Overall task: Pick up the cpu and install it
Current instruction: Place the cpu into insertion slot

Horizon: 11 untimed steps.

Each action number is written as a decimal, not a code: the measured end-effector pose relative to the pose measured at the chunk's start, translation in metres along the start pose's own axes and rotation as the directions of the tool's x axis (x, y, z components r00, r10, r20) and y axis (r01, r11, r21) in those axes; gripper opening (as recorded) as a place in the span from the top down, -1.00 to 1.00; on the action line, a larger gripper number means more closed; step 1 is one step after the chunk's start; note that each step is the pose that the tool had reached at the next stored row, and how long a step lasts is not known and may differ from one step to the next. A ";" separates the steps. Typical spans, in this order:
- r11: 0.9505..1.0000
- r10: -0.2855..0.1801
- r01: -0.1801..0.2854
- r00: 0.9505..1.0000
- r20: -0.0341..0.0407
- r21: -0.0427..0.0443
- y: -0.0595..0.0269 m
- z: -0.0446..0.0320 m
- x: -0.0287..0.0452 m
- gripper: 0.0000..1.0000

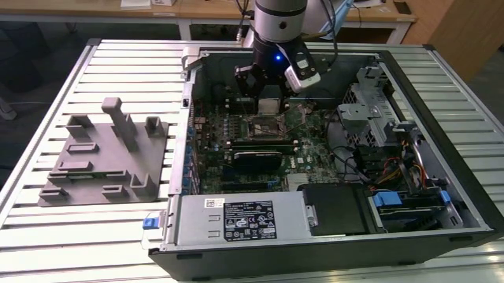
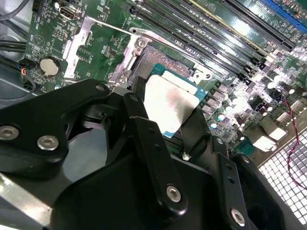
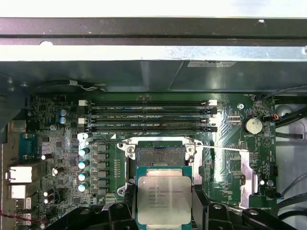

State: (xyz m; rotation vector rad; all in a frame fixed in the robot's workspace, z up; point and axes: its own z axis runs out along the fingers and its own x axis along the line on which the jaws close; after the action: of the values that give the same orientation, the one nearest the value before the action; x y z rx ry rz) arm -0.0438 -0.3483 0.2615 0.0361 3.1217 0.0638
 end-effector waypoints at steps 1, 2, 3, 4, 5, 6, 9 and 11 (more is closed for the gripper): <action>1.000 0.000 0.000 1.000 0.000 0.000 0.0000 0.0000 0.0000 -0.08; 1.000 0.000 0.000 1.000 0.000 0.000 0.0000 0.0000 0.0000 -0.08; 1.000 0.000 0.000 1.000 0.000 0.000 0.0000 0.0000 0.0000 -0.08; 1.000 0.000 0.000 1.000 0.000 0.000 0.0000 0.0000 0.0000 -0.08; 1.000 0.000 0.000 1.000 0.000 0.000 0.0000 0.0000 0.0000 -0.08; 1.000 0.003 -0.003 1.000 0.000 0.000 0.0000 0.0000 0.0000 -0.08; 0.999 0.037 -0.037 0.999 0.001 0.001 0.0000 0.0000 0.0000 -0.08; 0.998 0.064 -0.064 0.998 0.003 0.001 0.0000 0.0000 0.0000 -0.08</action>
State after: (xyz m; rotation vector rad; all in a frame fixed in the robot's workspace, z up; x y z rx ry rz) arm -0.0438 -0.3482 0.2615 0.1368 3.1177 0.0627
